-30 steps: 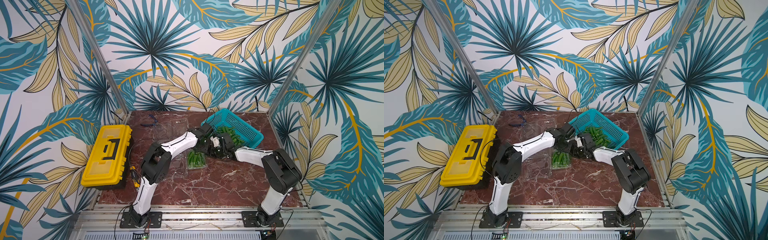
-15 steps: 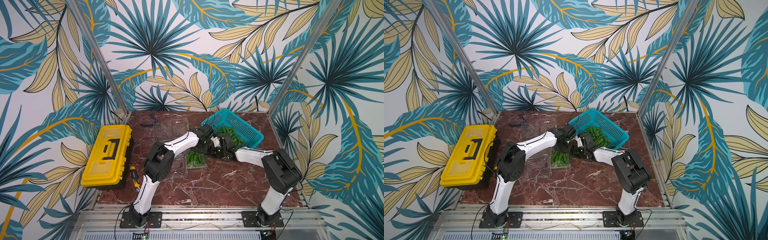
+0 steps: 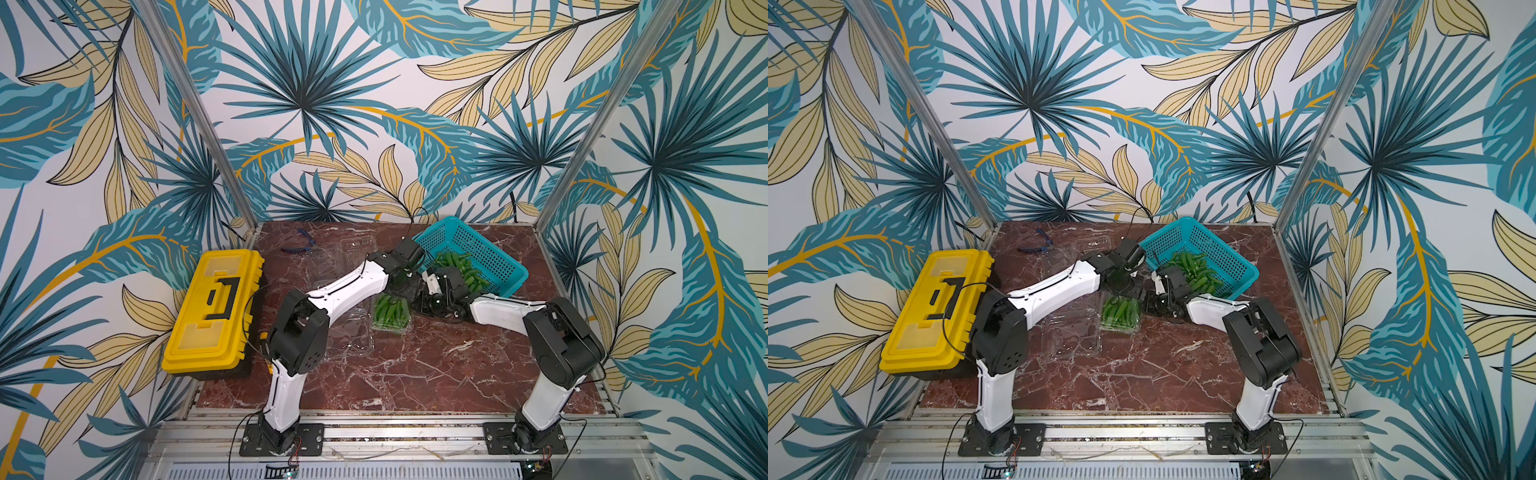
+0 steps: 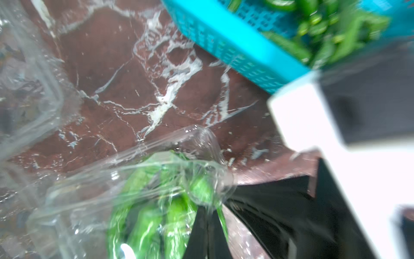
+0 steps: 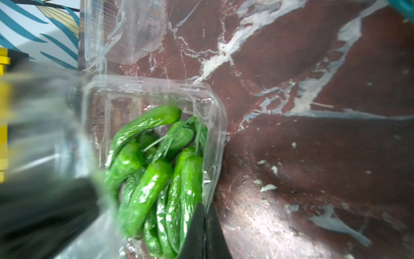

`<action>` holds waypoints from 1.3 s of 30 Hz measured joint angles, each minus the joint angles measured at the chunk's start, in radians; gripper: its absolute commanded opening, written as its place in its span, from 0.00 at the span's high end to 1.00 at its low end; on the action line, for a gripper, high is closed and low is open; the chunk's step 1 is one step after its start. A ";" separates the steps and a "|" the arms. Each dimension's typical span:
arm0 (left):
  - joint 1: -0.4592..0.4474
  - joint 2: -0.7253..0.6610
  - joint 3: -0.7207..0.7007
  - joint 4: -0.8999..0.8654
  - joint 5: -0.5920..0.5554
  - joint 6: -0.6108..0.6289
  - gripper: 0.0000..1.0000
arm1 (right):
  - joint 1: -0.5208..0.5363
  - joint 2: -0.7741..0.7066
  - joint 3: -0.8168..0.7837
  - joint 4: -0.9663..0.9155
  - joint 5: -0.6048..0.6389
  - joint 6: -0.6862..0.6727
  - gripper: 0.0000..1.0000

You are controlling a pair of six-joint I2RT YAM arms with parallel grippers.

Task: Take small green peppers out of containers
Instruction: Open the packing box at the center of the board.

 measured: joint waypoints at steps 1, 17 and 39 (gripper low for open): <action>0.000 -0.019 -0.006 0.008 0.008 0.000 1.00 | 0.000 0.000 0.000 -0.005 0.006 0.003 0.95; 0.167 -0.280 -0.384 0.426 0.289 -0.148 0.85 | 0.001 -0.004 0.006 -0.051 0.073 0.003 0.88; 0.185 -0.596 -0.584 0.486 -0.144 -0.217 0.31 | 0.087 -0.150 0.023 -0.214 0.318 -0.032 0.58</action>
